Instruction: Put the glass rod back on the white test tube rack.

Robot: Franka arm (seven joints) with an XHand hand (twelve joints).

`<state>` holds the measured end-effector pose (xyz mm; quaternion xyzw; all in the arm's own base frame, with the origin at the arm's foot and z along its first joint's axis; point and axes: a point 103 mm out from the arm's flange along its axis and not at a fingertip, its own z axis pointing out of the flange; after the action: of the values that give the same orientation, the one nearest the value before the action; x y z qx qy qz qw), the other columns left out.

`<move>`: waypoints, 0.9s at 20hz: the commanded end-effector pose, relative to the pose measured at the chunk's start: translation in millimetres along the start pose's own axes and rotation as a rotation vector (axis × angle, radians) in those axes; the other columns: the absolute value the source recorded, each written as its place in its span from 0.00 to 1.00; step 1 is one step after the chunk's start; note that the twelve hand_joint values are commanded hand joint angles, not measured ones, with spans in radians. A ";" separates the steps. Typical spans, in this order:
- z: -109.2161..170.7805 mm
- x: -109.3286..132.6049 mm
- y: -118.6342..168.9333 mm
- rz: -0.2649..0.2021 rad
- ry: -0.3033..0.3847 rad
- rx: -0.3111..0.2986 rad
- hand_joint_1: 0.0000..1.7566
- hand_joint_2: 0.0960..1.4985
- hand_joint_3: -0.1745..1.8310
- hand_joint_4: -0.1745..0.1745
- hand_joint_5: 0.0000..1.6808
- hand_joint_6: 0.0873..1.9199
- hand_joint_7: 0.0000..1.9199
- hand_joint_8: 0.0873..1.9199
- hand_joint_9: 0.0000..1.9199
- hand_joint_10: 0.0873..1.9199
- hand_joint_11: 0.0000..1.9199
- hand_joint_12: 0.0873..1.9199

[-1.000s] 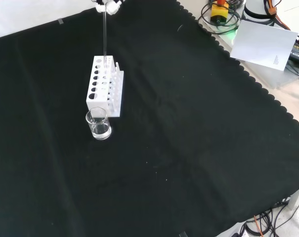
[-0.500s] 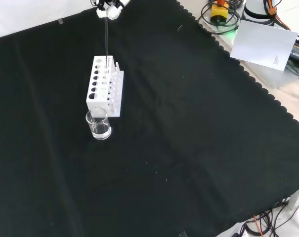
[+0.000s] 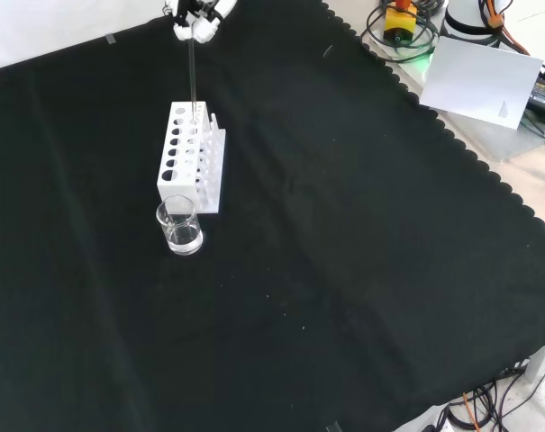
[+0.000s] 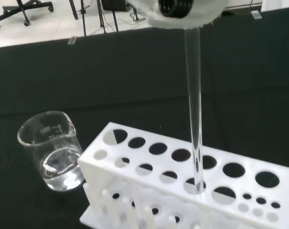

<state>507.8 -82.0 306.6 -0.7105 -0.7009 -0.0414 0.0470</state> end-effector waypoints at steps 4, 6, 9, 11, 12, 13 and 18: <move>20.9 -4.0 7.7 -0.001 0.007 0.029 0.74 0.66 0.11 0.00 0.73 0.11 0.60 0.53 0.92 0.33 0.71 0.42; 24.3 -4.7 9.1 0.001 0.004 0.037 0.74 0.66 0.11 0.00 0.73 0.11 0.60 0.53 0.92 0.33 0.71 0.42; 26.5 -5.1 13.1 0.001 -0.001 0.046 0.74 0.66 0.11 0.00 0.73 0.11 0.60 0.53 0.92 0.33 0.71 0.42; 27.3 -5.5 17.8 0.003 0.005 0.057 0.74 0.66 0.11 0.00 0.73 0.10 0.60 0.53 0.92 0.33 0.71 0.42; 27.9 -5.9 20.2 0.003 0.003 0.061 0.74 0.66 0.11 0.00 0.73 0.11 0.60 0.53 0.92 0.34 0.71 0.42; 28.5 -6.6 22.7 0.003 0.000 0.066 0.74 0.66 0.11 0.00 0.73 0.11 0.60 0.53 0.92 0.34 0.71 0.42; 31.5 -11.6 31.1 0.009 -0.002 0.075 0.74 0.66 0.11 0.00 0.73 0.11 0.60 0.52 0.92 0.34 0.70 0.42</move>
<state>530.6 -84.9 279.0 -0.7088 -0.7020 -0.0212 0.0660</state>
